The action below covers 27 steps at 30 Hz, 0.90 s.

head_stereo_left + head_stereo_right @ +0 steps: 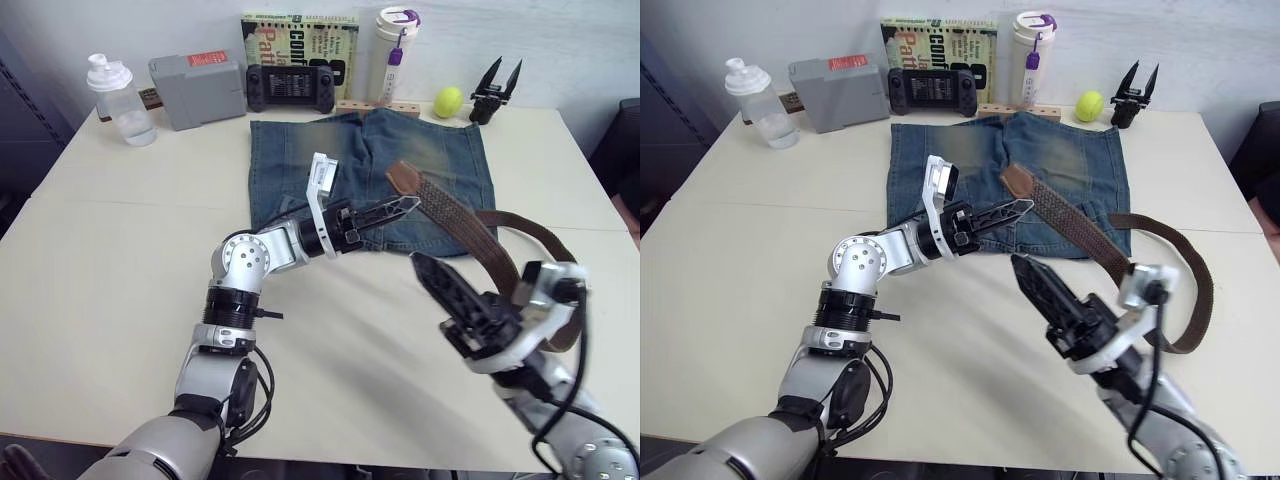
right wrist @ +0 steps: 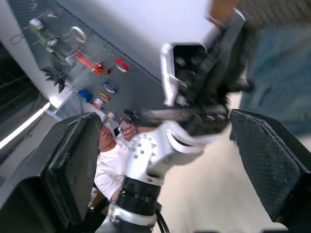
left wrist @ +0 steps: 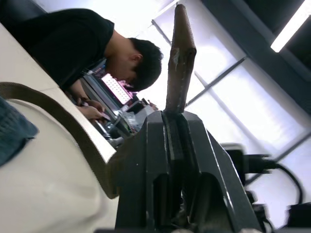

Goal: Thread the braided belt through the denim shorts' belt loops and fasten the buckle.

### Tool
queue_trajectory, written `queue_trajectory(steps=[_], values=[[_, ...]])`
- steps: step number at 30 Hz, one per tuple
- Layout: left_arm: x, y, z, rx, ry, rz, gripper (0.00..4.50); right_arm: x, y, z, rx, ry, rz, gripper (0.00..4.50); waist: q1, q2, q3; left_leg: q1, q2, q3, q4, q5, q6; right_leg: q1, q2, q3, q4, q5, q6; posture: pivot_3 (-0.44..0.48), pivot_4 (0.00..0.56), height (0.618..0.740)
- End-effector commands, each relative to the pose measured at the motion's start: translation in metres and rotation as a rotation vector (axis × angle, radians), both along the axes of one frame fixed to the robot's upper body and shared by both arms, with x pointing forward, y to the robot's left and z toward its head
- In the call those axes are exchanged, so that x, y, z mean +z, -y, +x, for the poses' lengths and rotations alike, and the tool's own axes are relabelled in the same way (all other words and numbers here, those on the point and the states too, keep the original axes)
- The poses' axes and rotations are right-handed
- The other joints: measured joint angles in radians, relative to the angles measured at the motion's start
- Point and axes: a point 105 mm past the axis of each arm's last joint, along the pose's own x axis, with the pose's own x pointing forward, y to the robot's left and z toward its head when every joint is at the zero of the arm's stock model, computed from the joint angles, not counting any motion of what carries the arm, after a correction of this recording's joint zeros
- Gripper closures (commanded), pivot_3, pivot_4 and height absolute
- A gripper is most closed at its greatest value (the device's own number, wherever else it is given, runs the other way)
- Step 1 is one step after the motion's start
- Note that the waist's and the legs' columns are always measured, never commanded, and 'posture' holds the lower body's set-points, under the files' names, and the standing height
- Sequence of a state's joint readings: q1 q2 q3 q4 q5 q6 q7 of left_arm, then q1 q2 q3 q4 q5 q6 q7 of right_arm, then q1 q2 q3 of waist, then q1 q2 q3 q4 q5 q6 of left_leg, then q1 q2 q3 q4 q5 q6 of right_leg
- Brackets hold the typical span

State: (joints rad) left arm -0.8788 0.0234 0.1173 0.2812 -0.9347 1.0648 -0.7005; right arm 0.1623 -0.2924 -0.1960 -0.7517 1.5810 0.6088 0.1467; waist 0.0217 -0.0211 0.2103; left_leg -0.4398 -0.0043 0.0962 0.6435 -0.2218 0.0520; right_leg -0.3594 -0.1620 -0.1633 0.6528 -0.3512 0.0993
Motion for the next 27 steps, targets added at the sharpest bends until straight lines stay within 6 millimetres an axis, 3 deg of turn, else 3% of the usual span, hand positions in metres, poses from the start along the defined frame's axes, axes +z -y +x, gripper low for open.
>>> queue_trajectory(steps=[1,4,8,13,16,20,27], values=[[0.007,-0.001,-0.034,-0.124,0.122,0.007,4.50,-0.002,0.009,0.011,-0.073,0.008,0.065,0.02,0.000,0.000,0.000,0.000,0.000,0.000,0.000,0.000,0.000,0.000,0.000,0.000,0.000,0.000,0.000,0.000,0.150,0.697],[0.003,-0.006,-0.031,-0.087,0.112,0.013,4.50,0.000,0.023,0.021,-0.144,0.013,0.157,0.02,0.000,0.001,0.000,0.001,0.001,0.000,0.000,0.000,0.000,0.001,0.008,0.002,0.000,0.000,0.000,0.000,0.150,0.697],[0.002,-0.011,-0.028,-0.051,0.117,0.023,4.50,0.022,0.038,0.017,-0.169,0.102,0.328,0.02,0.001,0.001,0.000,0.001,0.001,0.000,0.000,0.000,-0.001,0.000,0.008,0.003,-0.001,0.000,0.000,0.000,0.150,0.697],[-0.003,-0.013,-0.020,0.013,0.111,0.046,4.50,0.019,0.029,0.013,-0.118,0.107,0.254,0.02,0.001,0.001,0.000,0.001,0.001,0.000,0.000,0.000,-0.001,0.000,0.008,0.003,-0.001,0.000,0.000,0.000,0.150,0.697],[-0.003,-0.011,-0.020,0.015,0.108,0.042,4.50,0.016,0.025,0.013,-0.111,0.106,0.224,0.85,0.001,0.001,0.000,0.001,0.001,0.000,0.000,0.000,-0.001,0.000,0.008,0.003,-0.002,0.000,0.000,0.000,0.150,0.697],[-0.002,-0.007,-0.020,0.016,0.103,0.033,4.50,0.007,0.016,0.016,-0.115,0.103,0.153,2.85,0.002,0.001,0.000,0.001,0.001,0.000,0.000,0.000,-0.001,0.000,0.008,0.003,-0.002,0.000,0.000,0.000,0.150,0.697],[-0.003,-0.003,-0.024,0.001,0.092,0.027,4.50,0.009,0.016,0.021,-0.153,0.114,0.172,2.85,0.002,0.001,0.000,0.001,0.001,0.000,0.000,0.000,-0.001,0.000,0.008,0.003,-0.002,0.000,0.000,0.000,0.150,0.697]])
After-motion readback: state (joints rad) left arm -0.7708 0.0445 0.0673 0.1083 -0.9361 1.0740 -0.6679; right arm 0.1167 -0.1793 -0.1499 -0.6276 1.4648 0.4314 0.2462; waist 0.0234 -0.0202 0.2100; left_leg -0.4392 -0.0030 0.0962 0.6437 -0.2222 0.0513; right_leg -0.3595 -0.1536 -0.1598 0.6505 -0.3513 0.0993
